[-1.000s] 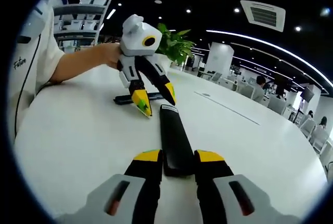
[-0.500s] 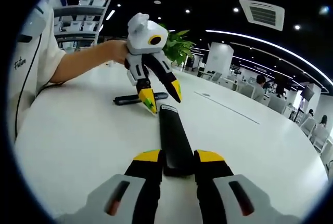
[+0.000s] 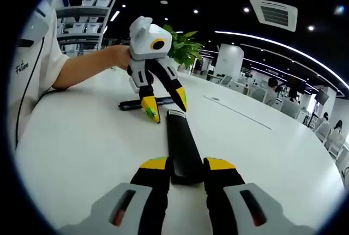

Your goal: Pflip the remote and laser pointer to the front side, press the buttons, and align them neatly on the table

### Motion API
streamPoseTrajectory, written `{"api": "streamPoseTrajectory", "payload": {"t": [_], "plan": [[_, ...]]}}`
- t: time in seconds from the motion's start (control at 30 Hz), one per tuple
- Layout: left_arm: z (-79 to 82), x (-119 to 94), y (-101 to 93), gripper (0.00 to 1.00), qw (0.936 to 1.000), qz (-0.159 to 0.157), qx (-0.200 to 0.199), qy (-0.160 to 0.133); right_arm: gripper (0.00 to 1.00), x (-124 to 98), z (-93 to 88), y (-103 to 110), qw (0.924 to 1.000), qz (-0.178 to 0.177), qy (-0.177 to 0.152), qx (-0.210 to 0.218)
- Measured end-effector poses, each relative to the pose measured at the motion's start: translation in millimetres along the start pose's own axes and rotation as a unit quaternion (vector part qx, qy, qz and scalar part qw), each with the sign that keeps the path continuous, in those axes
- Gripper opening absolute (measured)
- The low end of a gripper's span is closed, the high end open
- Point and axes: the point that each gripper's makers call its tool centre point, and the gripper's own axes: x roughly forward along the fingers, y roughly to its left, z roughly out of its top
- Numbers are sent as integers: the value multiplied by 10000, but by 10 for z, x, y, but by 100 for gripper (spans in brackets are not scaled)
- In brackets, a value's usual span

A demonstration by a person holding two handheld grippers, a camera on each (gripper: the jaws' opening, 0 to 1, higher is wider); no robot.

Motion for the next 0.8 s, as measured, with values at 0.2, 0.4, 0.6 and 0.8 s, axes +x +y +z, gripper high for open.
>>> {"api": "streamPoseTrajectory", "payload": {"t": [0.2, 0.4, 0.6, 0.8], "plan": [[23, 35, -20, 33, 9999, -84, -66, -67, 28, -3, 0, -6, 10000, -22, 6, 79], [29, 48, 11, 33, 9998, -25, -172, -88, 27, 4, 10, 15, 10000, -21, 9, -30], [38, 56, 27, 33, 9994, 30, -313, -126, 26, 0, 1, 59, 9990, -51, 437, 73], [38, 55, 34, 32, 9990, 73, -421, -134, 26, 48, 17, 35, 9922, 77, 1239, 103]]}}
